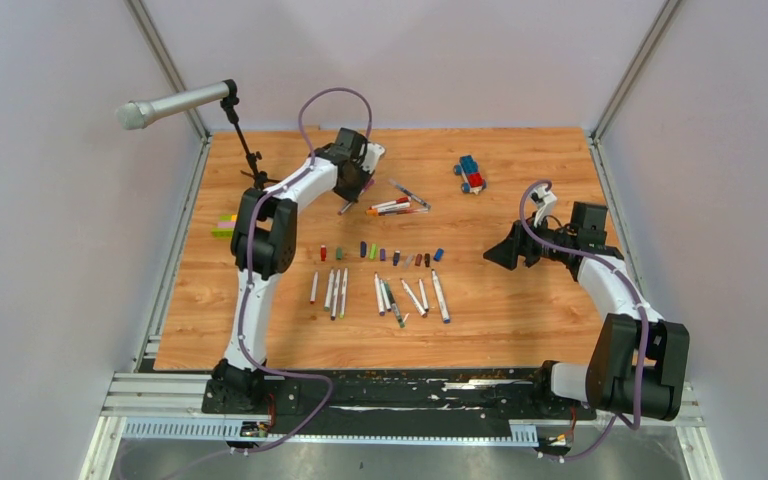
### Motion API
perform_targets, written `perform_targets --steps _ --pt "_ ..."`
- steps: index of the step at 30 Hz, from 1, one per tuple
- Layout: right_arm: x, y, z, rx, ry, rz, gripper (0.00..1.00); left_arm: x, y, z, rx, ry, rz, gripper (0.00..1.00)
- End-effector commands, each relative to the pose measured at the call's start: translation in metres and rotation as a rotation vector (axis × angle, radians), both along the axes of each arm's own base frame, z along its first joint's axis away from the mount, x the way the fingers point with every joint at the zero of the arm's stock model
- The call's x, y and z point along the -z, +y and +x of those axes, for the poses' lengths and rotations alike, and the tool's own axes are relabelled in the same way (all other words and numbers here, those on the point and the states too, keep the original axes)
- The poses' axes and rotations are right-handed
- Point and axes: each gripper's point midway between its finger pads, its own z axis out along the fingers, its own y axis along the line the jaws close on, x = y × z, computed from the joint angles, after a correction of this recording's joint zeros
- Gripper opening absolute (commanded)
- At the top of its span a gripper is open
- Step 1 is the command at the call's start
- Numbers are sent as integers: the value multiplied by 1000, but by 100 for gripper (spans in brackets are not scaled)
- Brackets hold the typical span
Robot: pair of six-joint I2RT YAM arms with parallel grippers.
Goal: Open the pen caps
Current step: Pick up the pen from the center of the board.
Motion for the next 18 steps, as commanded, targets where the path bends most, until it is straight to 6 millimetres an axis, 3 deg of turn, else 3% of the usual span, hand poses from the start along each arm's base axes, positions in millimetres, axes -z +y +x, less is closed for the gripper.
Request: perform_targets --steps 1,5,11,18 --pt "-18 0 7 -25 -72 1 70 9 38 -19 -128 28 109 0" --pt "-19 0 7 -27 -73 3 70 -12 42 -18 -175 -55 74 0" --pt "-19 1 6 -30 -73 4 70 -59 30 -17 -191 -187 -73 0" --pt "-20 3 4 -43 -75 18 69 -100 18 -22 -212 -275 -219 0"
